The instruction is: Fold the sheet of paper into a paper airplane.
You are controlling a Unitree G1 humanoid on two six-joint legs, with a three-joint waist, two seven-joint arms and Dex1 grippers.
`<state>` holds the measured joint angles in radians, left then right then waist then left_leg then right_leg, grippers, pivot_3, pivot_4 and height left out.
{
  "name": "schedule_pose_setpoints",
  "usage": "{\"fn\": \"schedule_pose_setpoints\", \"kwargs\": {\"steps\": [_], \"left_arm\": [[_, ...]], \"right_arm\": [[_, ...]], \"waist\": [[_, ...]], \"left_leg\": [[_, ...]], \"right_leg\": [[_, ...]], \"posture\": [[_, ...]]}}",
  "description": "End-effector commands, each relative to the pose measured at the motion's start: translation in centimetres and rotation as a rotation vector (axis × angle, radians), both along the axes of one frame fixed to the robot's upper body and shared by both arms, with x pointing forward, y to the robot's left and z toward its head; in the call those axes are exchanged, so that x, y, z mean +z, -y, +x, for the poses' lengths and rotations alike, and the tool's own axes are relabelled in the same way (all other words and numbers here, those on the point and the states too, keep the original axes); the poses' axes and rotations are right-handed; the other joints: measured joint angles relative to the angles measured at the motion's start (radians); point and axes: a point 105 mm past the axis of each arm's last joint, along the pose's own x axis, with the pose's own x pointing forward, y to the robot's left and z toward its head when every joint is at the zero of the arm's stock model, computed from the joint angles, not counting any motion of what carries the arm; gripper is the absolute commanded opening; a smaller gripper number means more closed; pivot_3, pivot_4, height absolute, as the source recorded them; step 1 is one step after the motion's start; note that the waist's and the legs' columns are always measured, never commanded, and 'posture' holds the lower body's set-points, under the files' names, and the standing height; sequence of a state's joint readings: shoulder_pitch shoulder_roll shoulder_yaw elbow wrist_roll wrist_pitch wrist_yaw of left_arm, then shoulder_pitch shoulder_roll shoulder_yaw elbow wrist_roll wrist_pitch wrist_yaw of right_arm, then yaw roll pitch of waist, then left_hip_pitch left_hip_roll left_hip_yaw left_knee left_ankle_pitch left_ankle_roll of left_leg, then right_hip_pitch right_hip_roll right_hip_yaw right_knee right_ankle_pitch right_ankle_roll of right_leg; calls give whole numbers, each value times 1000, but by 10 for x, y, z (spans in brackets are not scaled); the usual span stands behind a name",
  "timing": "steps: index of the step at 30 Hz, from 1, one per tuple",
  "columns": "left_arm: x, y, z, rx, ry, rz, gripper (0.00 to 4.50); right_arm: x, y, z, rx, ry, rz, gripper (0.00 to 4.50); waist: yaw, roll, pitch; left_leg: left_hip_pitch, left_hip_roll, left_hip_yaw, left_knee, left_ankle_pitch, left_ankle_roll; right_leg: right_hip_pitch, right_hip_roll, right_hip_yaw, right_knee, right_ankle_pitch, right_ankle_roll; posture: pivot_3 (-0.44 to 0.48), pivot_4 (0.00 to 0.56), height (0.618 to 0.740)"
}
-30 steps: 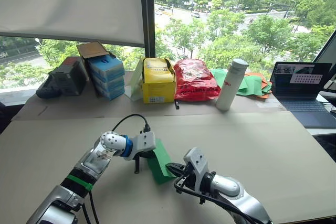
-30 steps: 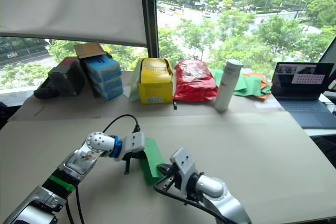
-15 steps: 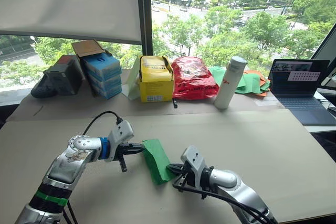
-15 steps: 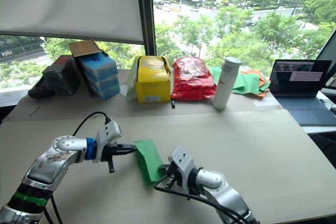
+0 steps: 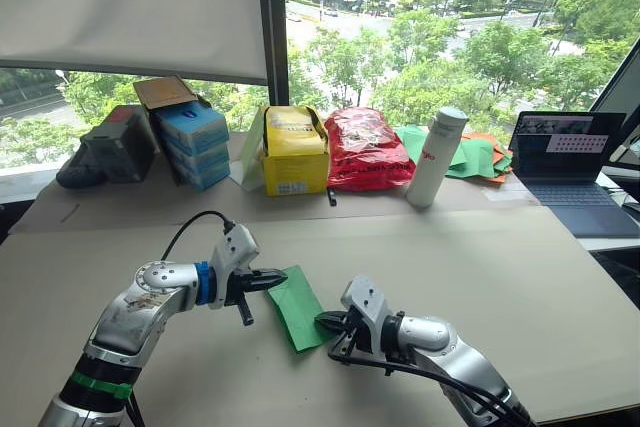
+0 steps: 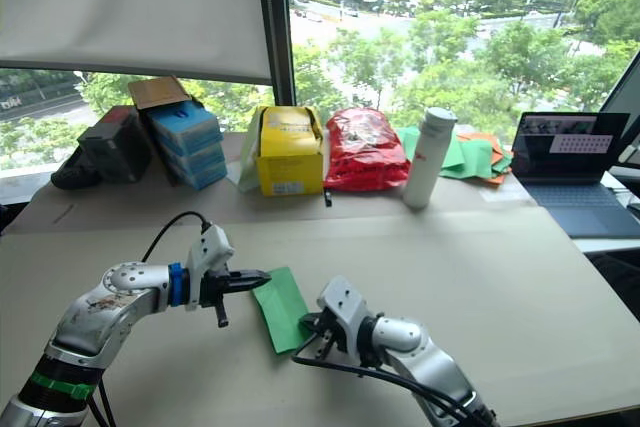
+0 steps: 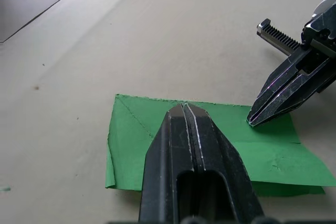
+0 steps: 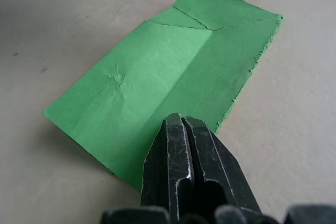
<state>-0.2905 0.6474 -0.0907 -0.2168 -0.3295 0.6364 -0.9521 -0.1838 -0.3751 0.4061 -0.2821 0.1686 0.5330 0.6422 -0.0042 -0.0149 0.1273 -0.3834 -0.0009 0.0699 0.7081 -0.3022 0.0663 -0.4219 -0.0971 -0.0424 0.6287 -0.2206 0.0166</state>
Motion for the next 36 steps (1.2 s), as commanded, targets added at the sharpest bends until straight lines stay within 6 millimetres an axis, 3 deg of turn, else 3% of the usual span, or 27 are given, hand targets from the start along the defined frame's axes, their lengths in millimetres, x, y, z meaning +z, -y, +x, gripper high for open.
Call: {"fn": "schedule_pose_setpoints", "kwargs": {"steps": [1,11,18,36], "left_arm": [[-24,9,-5,2,-18,16,0],[-62,2,-11,52,-96,82,0],[-62,1,-12,41,-89,99,0],[-58,1,-19,36,-77,113,0]], "right_arm": [[-17,7,0,-23,-56,-58,14],[1,1,13,2,10,-53,14],[-10,-3,36,0,14,-164,14],[0,-30,89,-69,54,-176,14]], "waist": [[0,0,0],[2,0,0],[-2,0,0],[-18,2,-1]], "left_leg": [[0,0,0,0,0,0],[3,-1,0,-4,0,-1],[5,-1,-1,-6,1,-2],[11,-1,0,-15,4,-7]], "right_leg": [[0,-1,0,0,0,0],[0,-8,-1,0,0,-1],[1,-9,-2,0,0,-2],[1,-10,-1,0,0,-5]], "posture": [[0,150,740],[0,150,740],[0,150,740],[0,150,740]]}}
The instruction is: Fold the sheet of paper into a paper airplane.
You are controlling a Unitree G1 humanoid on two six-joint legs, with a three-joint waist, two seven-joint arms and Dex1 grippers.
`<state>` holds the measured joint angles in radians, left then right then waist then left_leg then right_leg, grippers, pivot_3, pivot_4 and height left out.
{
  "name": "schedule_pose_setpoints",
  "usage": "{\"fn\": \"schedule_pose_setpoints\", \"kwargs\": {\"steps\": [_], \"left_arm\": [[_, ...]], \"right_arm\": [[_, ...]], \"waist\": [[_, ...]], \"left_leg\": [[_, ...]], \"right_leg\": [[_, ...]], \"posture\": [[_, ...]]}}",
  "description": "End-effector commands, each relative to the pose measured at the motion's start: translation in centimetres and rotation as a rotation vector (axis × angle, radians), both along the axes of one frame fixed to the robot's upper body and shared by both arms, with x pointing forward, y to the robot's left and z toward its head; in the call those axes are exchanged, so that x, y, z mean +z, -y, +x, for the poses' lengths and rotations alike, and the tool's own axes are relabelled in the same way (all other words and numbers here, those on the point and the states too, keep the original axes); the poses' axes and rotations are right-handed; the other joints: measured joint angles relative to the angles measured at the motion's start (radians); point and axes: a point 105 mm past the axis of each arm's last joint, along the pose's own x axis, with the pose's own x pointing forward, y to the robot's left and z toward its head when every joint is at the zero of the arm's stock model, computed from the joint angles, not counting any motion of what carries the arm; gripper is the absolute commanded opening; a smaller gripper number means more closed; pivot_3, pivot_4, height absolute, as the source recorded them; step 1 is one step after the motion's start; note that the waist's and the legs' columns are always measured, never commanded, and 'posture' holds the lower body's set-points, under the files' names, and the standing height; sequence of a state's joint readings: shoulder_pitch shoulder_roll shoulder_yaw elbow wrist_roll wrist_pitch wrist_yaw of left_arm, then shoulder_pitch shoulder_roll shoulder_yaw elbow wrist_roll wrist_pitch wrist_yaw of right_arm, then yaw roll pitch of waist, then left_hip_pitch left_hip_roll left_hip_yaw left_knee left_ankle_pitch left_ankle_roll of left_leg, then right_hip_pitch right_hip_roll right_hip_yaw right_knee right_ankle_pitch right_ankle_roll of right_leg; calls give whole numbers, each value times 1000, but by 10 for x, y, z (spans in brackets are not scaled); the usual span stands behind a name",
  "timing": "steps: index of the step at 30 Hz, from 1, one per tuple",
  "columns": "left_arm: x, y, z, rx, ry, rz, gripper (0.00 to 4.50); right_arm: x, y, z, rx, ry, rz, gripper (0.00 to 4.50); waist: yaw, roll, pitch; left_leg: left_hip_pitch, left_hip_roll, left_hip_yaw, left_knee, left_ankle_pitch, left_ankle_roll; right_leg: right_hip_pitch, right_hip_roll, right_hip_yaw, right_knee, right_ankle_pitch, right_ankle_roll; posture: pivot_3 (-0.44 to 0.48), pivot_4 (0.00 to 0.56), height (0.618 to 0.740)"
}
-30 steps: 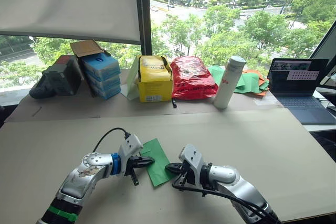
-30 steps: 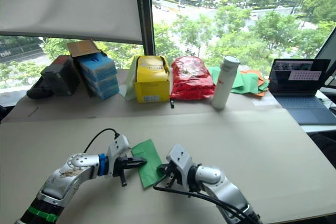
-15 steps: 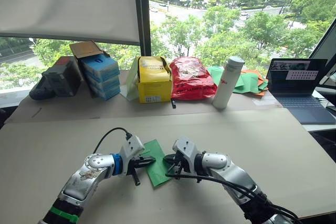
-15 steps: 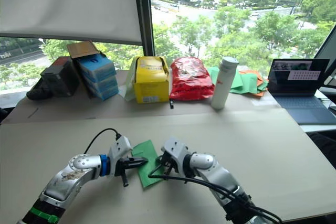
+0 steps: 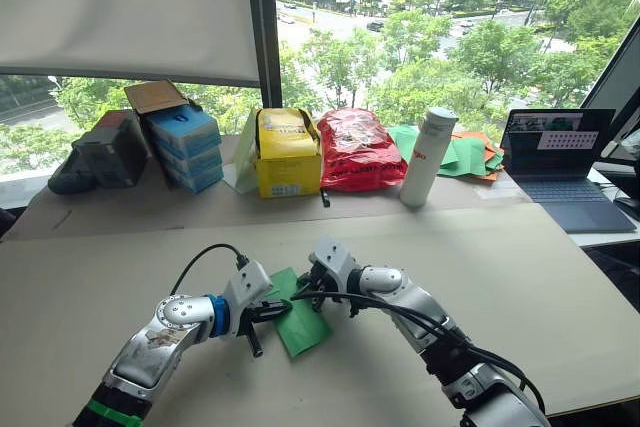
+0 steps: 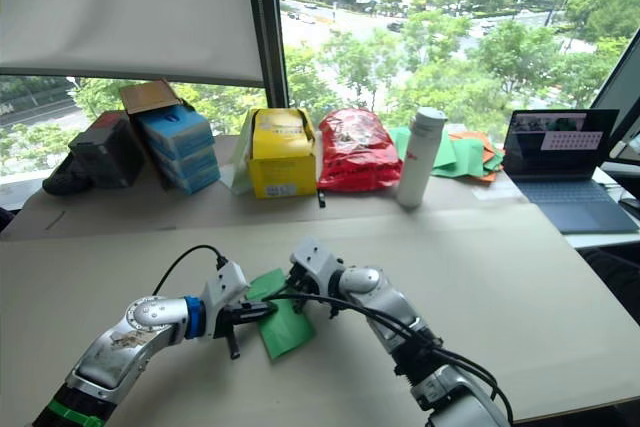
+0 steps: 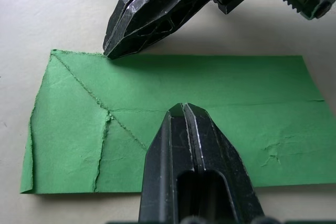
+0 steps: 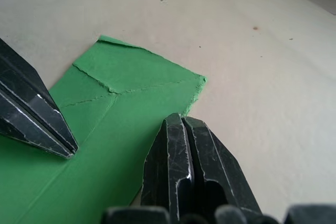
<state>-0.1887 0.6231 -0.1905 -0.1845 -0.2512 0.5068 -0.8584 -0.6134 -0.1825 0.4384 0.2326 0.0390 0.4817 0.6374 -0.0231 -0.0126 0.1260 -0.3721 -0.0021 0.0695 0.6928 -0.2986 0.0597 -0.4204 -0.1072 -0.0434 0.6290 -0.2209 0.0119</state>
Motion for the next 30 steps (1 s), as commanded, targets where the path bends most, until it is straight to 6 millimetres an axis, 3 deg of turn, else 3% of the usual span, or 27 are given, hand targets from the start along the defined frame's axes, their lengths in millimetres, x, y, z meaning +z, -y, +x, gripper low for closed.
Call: {"fn": "schedule_pose_setpoints", "kwargs": {"steps": [1,10,13,18,23,30], "left_arm": [[-17,-5,-7,14,-71,47,0],[-17,-6,-8,22,-65,58,0],[-18,-6,-8,20,-66,58,0],[-18,-7,-7,20,-67,58,0],[-17,-7,-6,14,-68,58,0],[-17,-5,-5,4,-70,60,0]], "right_arm": [[-13,10,12,-62,-6,-57,14],[-6,0,17,-14,35,-44,14],[10,2,17,-11,101,13,14],[39,6,-2,47,179,143,14],[27,18,-21,73,148,102,14],[5,19,-40,112,69,51,14]], "waist": [[1,0,0],[-1,1,0],[-1,2,1],[6,2,1],[7,2,1],[9,2,1]], "left_leg": [[0,0,0,0,0,0],[0,0,0,-1,0,-1],[0,0,0,-2,0,-1],[-4,0,0,-4,0,-1],[-7,0,0,-5,0,-1],[-6,0,0,-5,0,-1]], "right_leg": [[0,0,0,0,0,0],[-1,-1,0,0,0,-1],[-1,-1,0,0,0,-1],[-4,-2,0,-2,0,-1],[-5,-2,-1,-4,0,-1],[-5,-2,-1,-4,0,-1]], "posture": [[0,150,740],[0,150,740],[0,150,740],[0,150,740],[0,150,740],[0,150,740]]}}
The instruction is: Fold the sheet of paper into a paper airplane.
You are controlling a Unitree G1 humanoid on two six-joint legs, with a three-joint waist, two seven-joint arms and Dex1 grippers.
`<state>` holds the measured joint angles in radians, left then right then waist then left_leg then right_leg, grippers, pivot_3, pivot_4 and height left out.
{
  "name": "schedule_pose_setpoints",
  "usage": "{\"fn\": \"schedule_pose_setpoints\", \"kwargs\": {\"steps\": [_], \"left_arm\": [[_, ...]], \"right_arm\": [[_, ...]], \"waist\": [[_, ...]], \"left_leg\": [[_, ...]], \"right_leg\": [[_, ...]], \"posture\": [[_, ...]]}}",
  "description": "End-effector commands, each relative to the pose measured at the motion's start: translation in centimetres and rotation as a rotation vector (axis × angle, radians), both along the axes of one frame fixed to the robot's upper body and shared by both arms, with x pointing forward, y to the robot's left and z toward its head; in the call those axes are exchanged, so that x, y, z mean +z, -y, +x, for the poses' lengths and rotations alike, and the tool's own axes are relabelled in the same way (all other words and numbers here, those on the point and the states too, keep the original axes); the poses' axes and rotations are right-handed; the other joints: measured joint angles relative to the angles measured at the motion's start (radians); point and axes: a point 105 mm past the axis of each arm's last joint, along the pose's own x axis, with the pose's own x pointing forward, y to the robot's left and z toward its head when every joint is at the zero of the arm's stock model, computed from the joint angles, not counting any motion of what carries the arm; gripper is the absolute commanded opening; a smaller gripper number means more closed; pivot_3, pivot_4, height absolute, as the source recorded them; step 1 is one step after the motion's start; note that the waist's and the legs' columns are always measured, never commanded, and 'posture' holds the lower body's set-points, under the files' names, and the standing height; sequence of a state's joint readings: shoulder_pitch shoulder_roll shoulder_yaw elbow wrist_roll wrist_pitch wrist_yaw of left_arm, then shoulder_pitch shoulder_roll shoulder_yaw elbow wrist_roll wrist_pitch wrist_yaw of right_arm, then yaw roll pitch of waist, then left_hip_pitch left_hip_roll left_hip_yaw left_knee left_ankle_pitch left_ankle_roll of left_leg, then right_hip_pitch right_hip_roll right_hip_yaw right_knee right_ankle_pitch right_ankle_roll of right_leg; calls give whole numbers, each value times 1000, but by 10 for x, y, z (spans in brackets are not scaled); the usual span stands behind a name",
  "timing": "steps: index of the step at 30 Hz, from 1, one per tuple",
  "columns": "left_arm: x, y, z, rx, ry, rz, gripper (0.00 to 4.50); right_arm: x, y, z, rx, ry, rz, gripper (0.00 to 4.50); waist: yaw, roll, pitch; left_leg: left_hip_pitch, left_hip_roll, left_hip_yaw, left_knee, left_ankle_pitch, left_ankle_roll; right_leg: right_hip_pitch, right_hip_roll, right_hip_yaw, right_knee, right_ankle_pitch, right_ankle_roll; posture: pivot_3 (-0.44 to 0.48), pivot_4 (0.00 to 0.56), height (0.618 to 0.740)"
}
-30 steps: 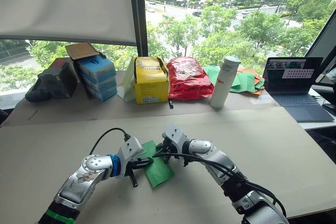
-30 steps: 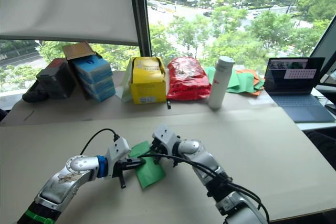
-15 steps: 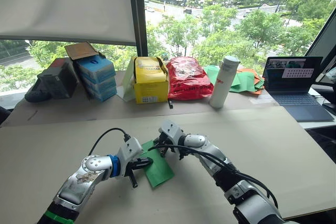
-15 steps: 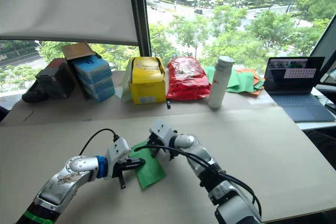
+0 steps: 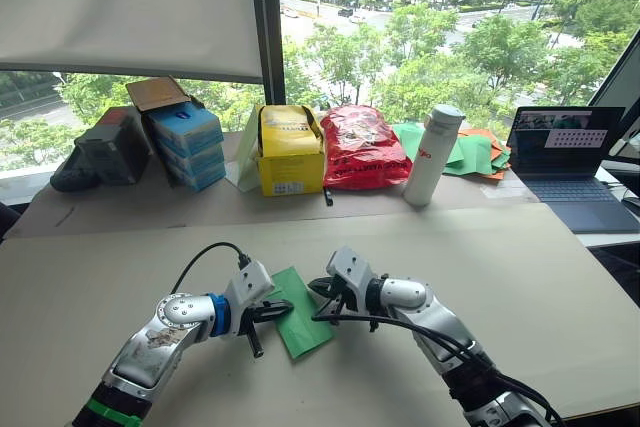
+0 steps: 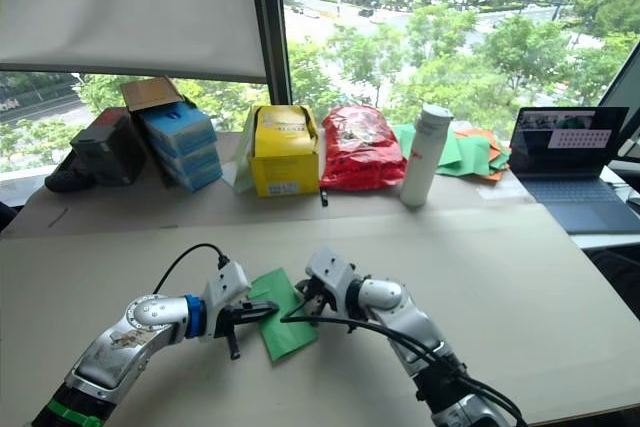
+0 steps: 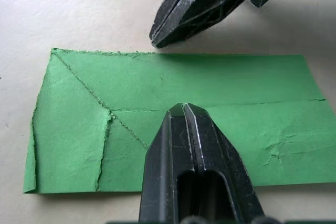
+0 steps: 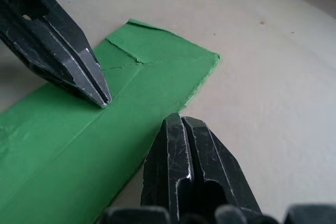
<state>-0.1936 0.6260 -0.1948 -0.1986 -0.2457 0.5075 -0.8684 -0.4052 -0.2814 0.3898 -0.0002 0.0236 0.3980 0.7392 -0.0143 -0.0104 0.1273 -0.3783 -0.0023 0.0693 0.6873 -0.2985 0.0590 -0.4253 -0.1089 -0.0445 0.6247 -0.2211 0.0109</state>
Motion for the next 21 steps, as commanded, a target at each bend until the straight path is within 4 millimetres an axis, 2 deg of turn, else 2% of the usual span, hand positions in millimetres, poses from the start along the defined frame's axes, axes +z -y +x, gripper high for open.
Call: {"fn": "schedule_pose_setpoints", "kwargs": {"steps": [1,5,8,12,17,21], "left_arm": [[-20,-7,-4,23,-79,55,0],[-20,-7,-4,20,-78,55,0],[-20,-7,-4,21,-79,56,0],[-20,-7,-4,21,-79,55,0],[-20,-4,-3,24,-78,47,0],[-21,-3,-3,23,-79,47,0]], "right_arm": [[4,-7,-7,39,10,-13,14],[-4,-5,-7,32,4,-43,14],[6,-8,-6,29,9,8,14],[-4,-2,-9,46,-2,-66,14],[-28,8,-26,105,-73,-173,14],[-37,13,-39,164,-78,-229,14]], "waist": [[0,0,0],[0,0,0],[0,0,0],[0,0,0],[1,0,0],[3,0,0]], "left_leg": [[0,0,0,0,0,0],[1,0,0,0,0,0],[1,0,0,0,0,0],[1,0,0,0,0,0],[1,0,0,0,0,1],[3,0,0,0,-1,1]], "right_leg": [[0,0,0,0,0,0],[1,0,0,0,0,0],[1,0,0,0,0,0],[1,0,-1,0,0,0],[2,0,-1,-1,0,0],[3,0,-1,-1,0,0]], "posture": [[0,150,740],[0,150,740],[0,150,740],[0,150,740],[0,150,740],[0,150,740]]}}
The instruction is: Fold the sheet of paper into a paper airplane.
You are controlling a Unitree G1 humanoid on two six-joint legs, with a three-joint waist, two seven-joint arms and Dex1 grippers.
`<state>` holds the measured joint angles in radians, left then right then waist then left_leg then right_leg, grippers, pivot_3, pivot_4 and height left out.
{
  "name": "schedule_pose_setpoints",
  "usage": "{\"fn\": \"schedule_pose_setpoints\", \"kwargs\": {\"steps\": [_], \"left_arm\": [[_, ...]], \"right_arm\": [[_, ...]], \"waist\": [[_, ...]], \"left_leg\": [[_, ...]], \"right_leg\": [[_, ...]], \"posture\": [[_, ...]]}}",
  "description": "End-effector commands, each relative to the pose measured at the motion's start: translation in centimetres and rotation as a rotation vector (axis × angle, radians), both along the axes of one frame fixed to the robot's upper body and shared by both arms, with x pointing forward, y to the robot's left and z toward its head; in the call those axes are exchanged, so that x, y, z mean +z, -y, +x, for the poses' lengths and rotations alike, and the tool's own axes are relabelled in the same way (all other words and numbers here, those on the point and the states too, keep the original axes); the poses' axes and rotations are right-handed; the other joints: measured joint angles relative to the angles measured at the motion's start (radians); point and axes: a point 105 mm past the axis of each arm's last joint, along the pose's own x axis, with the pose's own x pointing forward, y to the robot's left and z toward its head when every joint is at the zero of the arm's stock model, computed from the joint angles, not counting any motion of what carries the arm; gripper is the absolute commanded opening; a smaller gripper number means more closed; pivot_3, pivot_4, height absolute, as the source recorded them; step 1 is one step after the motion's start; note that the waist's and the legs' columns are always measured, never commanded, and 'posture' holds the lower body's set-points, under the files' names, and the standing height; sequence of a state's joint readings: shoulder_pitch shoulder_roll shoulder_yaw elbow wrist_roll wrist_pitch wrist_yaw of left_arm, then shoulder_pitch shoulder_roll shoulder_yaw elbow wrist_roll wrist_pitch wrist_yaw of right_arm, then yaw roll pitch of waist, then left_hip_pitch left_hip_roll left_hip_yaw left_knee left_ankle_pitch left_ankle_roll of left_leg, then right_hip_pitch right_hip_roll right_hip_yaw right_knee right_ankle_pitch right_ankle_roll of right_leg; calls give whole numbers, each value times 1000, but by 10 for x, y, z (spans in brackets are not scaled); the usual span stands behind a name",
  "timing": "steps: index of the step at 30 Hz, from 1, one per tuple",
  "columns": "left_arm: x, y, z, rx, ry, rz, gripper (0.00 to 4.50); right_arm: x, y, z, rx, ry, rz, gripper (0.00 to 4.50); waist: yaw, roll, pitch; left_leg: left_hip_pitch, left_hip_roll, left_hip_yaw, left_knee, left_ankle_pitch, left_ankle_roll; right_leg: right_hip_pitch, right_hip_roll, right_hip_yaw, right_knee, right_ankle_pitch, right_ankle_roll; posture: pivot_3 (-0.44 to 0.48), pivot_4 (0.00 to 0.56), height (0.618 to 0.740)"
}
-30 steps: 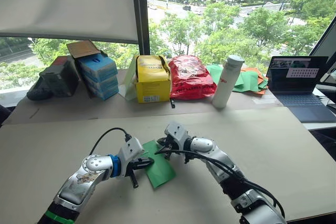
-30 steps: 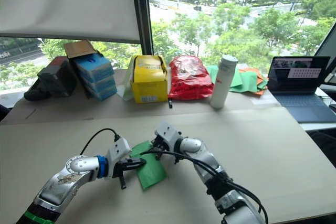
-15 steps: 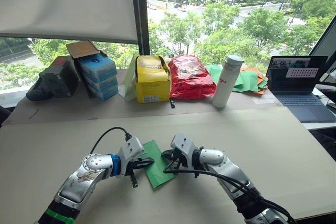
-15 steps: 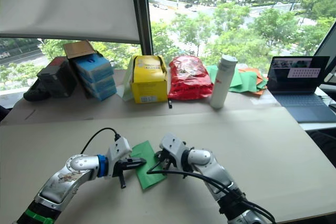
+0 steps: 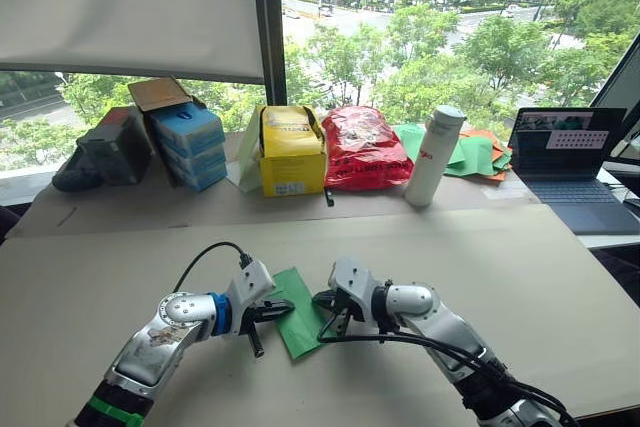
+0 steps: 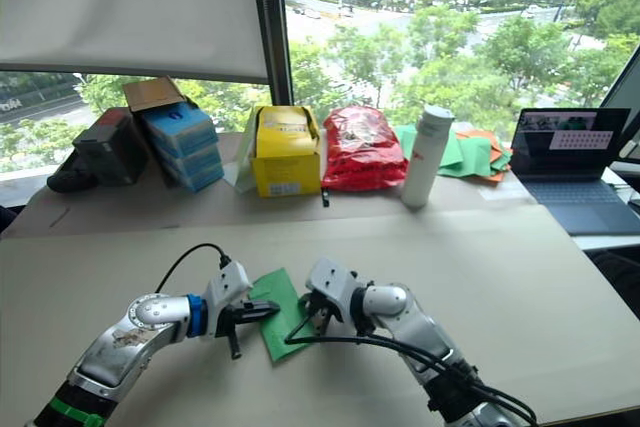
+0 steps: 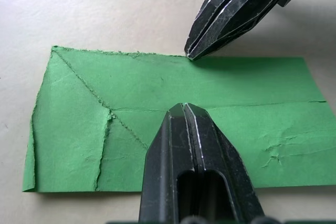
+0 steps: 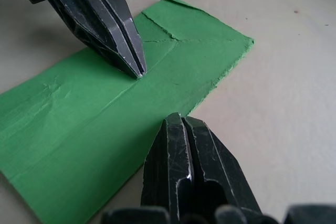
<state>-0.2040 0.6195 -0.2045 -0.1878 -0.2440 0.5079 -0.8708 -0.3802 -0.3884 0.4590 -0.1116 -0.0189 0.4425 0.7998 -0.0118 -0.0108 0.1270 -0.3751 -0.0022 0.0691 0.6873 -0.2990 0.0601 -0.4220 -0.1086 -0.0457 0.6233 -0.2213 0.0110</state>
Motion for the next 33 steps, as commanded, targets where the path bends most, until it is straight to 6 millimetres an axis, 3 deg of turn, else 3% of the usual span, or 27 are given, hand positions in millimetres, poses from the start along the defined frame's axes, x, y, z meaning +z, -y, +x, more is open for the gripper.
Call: {"fn": "schedule_pose_setpoints", "kwargs": {"steps": [1,10,24,33], "left_arm": [[-20,-5,-4,29,-74,49,0],[-20,-4,-2,28,-72,52,0],[-21,-6,0,19,-76,59,0],[-21,-8,2,13,-74,66,0]], "right_arm": [[-32,4,-23,74,-92,-104,14],[-30,13,-30,121,-65,-152,14],[-26,30,-63,314,19,-271,14],[-20,35,-69,344,47,-290,14]], "waist": [[0,0,0],[5,0,0],[23,-1,0],[23,-2,-1]], "left_leg": [[0,0,0,0,0,0],[1,0,0,0,0,0],[1,0,0,0,0,1],[1,0,0,0,0,1]], "right_leg": [[0,0,0,0,0,0],[1,0,0,-1,0,0],[2,2,-1,-3,0,1],[4,3,-3,-5,-1,1]], "posture": [[0,150,740],[0,150,740],[0,150,740],[0,150,740]]}}
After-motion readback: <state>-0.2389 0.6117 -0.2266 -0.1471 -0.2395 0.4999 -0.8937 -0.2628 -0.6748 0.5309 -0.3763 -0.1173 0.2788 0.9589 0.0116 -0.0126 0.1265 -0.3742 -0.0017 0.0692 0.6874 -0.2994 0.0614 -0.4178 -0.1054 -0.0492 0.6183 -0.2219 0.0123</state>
